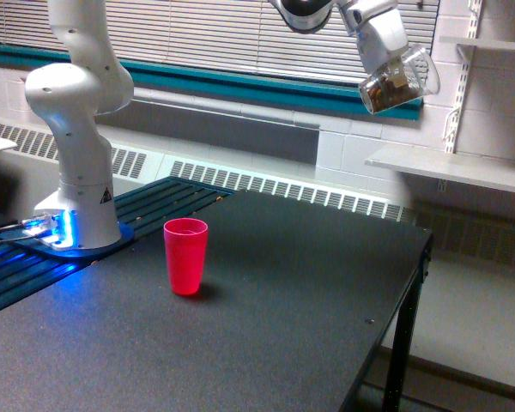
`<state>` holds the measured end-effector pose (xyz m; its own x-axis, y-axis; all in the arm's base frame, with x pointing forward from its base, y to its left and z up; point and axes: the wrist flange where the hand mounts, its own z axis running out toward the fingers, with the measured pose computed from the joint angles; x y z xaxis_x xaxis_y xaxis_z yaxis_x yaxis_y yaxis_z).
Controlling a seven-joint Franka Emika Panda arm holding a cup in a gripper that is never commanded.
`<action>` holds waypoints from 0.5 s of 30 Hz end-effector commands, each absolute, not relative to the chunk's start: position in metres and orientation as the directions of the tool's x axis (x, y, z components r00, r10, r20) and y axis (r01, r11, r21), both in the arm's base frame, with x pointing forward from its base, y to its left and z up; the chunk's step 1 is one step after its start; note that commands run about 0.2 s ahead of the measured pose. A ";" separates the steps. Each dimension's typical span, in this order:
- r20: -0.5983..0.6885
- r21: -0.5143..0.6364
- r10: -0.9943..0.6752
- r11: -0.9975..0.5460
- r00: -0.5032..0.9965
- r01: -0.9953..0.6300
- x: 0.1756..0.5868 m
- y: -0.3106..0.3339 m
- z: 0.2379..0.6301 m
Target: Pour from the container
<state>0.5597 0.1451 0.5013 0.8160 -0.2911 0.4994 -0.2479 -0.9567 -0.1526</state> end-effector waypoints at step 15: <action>0.506 -0.133 -0.255 -0.967 0.824 -0.218 0.546 0.148 0.495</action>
